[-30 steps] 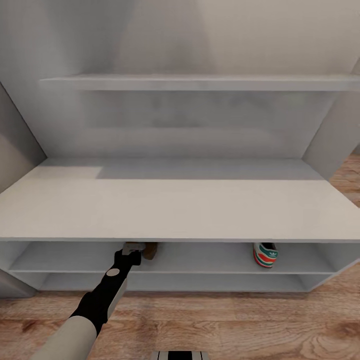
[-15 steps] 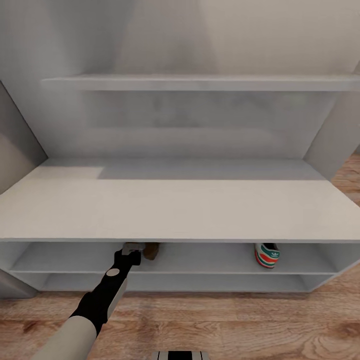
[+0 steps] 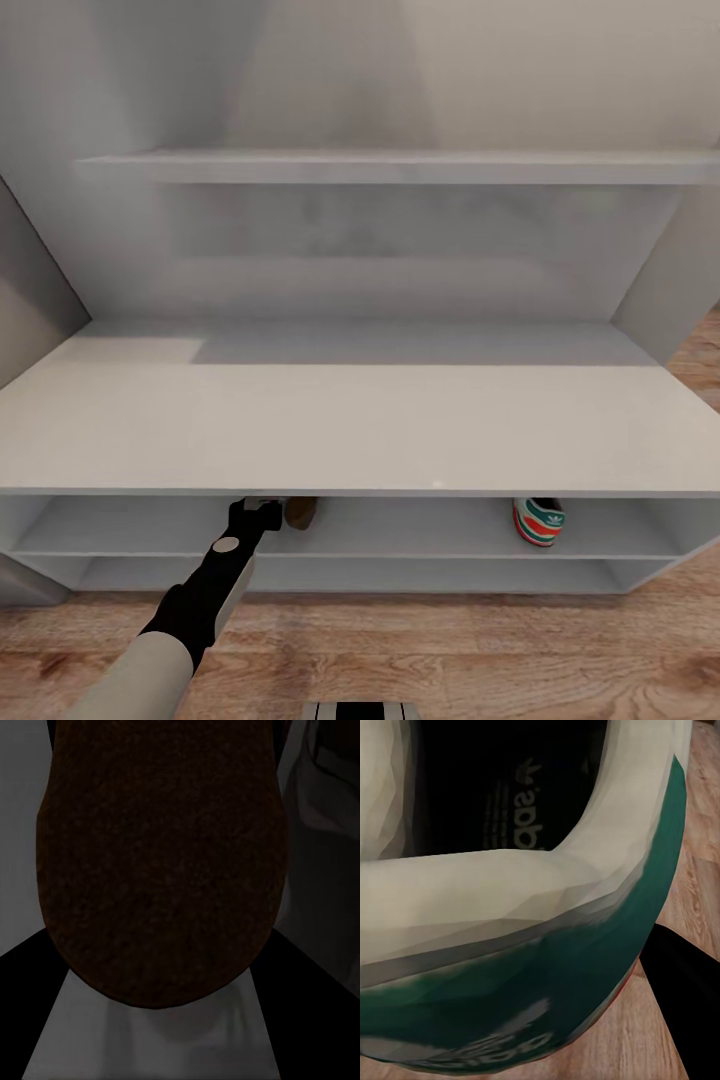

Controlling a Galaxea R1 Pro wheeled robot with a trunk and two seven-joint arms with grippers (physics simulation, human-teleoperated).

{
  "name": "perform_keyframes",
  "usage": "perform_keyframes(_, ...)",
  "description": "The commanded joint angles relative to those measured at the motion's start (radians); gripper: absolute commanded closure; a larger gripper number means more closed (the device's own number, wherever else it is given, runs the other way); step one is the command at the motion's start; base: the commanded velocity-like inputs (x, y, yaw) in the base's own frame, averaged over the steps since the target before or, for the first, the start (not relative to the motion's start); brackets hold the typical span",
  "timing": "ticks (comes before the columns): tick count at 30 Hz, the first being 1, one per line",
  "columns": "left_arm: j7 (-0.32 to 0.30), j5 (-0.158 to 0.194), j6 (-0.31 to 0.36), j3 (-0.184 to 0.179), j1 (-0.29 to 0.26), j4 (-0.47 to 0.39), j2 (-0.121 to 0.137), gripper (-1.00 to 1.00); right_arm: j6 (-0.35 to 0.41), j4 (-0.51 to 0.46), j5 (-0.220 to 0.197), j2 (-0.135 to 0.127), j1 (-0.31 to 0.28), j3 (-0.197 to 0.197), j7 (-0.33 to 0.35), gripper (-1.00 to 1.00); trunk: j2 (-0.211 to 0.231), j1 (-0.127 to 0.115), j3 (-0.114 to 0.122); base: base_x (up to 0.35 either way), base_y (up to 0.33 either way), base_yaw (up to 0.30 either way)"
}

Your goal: Pick up the two gym shoes and the two sandals from the corridor floor and place them onto the hallstand (shoe rack) in the corridor, making sure they are on the rack and not on the floor. Arrange them so the two gym shoes are next to each other and the two sandals are next to each other.

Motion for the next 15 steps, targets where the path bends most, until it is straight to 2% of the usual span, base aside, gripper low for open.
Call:
perform_keyframes(1, 0.007, 0.002, 0.005, -0.004, 0.0, -0.002, 0.001, 1.0, 0.004, -0.001, 0.01, 0.0, -0.002, -0.001, 0.009, 1.0, 0.0, 0.0, -0.001, 0.0, 0.0, 0.0)
perform_keyframes(6, 0.007, 0.002, 0.006, -0.004, 0.0, -0.002, 0.001, 1.0, 0.004, -0.001, 0.01, 0.0, -0.002, -0.001, 0.009, 1.0, 0.0, 0.0, -0.001, 0.0, 0.0, 0.0)
perform_keyframes(7, 0.007, 0.002, 0.006, -0.004, 0.0, -0.001, 0.001, -1.0, 0.004, -0.001, 0.01, 0.0, -0.001, -0.001, 0.009, 1.0, 0.0, 0.0, -0.001, 0.0, 0.0, 0.0)
perform_keyframes(15, 0.007, 0.0, 0.004, -0.004, 0.0, 0.012, 0.001, -1.0, 0.004, -0.001, 0.01, 0.0, -0.001, -0.001, 0.009, 1.0, 0.0, 0.0, -0.001, 0.0, 0.0, 0.0)
